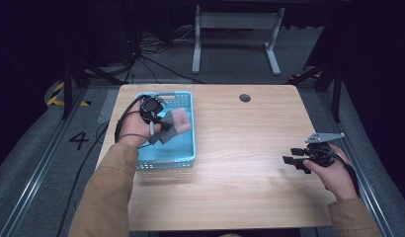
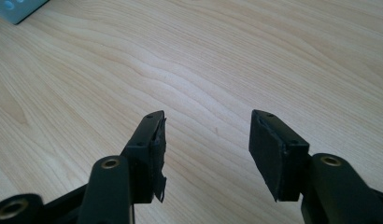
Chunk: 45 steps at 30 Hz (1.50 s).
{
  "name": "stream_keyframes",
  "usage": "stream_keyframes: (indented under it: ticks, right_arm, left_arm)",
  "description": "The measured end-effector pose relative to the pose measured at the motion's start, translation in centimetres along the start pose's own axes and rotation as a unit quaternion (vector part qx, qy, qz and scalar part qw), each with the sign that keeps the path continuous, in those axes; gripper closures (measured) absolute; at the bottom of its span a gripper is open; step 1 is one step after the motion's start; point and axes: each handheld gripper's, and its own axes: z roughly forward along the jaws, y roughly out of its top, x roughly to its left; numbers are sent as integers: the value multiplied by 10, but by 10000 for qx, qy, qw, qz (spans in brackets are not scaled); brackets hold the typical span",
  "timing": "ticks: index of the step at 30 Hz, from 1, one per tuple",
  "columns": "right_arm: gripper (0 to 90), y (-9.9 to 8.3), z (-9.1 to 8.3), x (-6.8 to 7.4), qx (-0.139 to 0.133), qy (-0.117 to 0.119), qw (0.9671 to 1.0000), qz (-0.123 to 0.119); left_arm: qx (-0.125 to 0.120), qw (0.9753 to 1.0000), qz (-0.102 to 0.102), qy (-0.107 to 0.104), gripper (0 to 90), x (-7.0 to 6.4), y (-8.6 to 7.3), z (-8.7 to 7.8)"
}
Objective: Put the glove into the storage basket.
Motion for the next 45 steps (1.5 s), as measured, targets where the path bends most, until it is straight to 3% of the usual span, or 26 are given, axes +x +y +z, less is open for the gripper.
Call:
stream_keyframes:
  ticks: [4, 9, 11, 21, 27, 35, 42, 45]
  right_arm:
    - [468, -4, -2, -1, 12, -37, 10000, 38]
    - [467, -7, -2, -1, 37, -61, 10000, 33]
    - [467, -7, -2, 0, 58, -55, 10000, 54]
    - [464, -7, -1, 1, 44, -34, 10000, 31]
    - [462, -7, -1, 2, 38, -20, 10000, 18]
    - [458, -7, 0, 1, 48, -12, 10000, 18]
    - [456, -7, 2, 2, 73, 23, 10000, -1]
    - [455, -7, 2, 2, 77, 27, 10000, -11]
  left_arm:
    - [137, 9999, 40, -9, 651, 7, -3, 8]
    - [131, 9999, 51, -58, 651, 11, -5, 18]
    - [179, 9998, -14, -113, 651, 12, -6, 23]
    - [390, 9992, 37, -94, 649, 14, -4, 39]
    - [412, 9990, -121, -110, 646, 18, -5, 51]
    - [452, 9987, -188, -119, 640, 22, -7, 60]
    - [551, 9983, -158, 129, 623, 23, -4, 70]
    - [509, 9983, -137, 236, 572, 23, -3, 71]
